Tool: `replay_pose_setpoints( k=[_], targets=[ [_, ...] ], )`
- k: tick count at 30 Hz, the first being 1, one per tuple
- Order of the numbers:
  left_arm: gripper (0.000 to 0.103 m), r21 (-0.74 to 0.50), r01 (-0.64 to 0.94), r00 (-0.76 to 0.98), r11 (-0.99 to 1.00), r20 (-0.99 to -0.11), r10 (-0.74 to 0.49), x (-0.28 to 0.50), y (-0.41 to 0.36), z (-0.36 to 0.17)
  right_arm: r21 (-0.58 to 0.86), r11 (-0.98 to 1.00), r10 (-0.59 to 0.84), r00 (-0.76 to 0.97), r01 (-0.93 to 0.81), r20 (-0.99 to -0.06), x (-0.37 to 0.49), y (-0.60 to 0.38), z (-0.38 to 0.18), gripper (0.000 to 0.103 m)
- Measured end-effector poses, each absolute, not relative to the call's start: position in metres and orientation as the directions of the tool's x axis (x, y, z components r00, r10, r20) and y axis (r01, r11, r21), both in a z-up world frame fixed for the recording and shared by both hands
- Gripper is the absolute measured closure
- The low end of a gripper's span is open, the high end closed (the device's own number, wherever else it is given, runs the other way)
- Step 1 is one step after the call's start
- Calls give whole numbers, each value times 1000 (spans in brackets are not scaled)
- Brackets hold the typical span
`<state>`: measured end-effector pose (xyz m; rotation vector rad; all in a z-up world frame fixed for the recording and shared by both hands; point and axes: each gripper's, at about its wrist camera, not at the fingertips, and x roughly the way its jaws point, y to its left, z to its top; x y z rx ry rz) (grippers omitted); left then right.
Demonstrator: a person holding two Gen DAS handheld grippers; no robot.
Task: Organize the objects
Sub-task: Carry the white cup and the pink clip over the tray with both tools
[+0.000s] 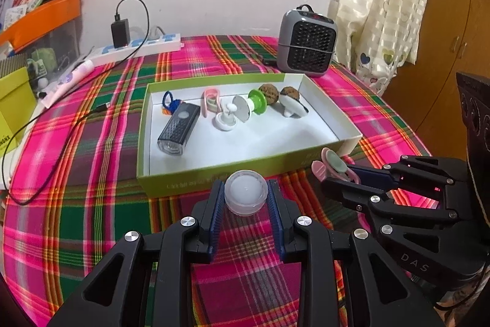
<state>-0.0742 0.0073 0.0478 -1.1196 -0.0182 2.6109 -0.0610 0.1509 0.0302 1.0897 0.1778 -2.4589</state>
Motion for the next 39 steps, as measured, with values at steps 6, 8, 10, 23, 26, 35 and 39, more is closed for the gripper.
replay_pose_setpoints(
  k=[6, 8, 10, 23, 26, 35, 39],
  targets=[
    [77, -127, -268, -662, -955, -696, 278, -84, 9, 57, 60, -900, -340, -607, 432, -718, -67, 155, 36, 85],
    [77, -123, -267, -666, -956, -694, 275, -87, 10, 58, 59, -901, -339, -611, 431, -715, -69, 156, 38, 85],
    [77, -122, -268, -667, -956, -693, 275, -90, 11, 60, 59, -902, -338, -615, 427, -712, -72, 158, 39, 85],
    [77, -135, -252, -663, -958, -697, 273, -112, 14, 60, 53, -911, -323, -625, 410, -710, -96, 163, 42, 85],
    [77, -130, -247, -664, -960, -699, 266, -118, 15, 60, 50, -912, -319, -627, 407, -711, -101, 163, 43, 85],
    [77, -123, -240, -663, -963, -704, 256, -131, 17, 59, 50, -915, -315, -630, 401, -710, -117, 164, 45, 85],
    [77, -126, -237, -661, -963, -705, 255, -136, 18, 58, 48, -916, -312, -631, 399, -710, -121, 165, 45, 85]
  ],
)
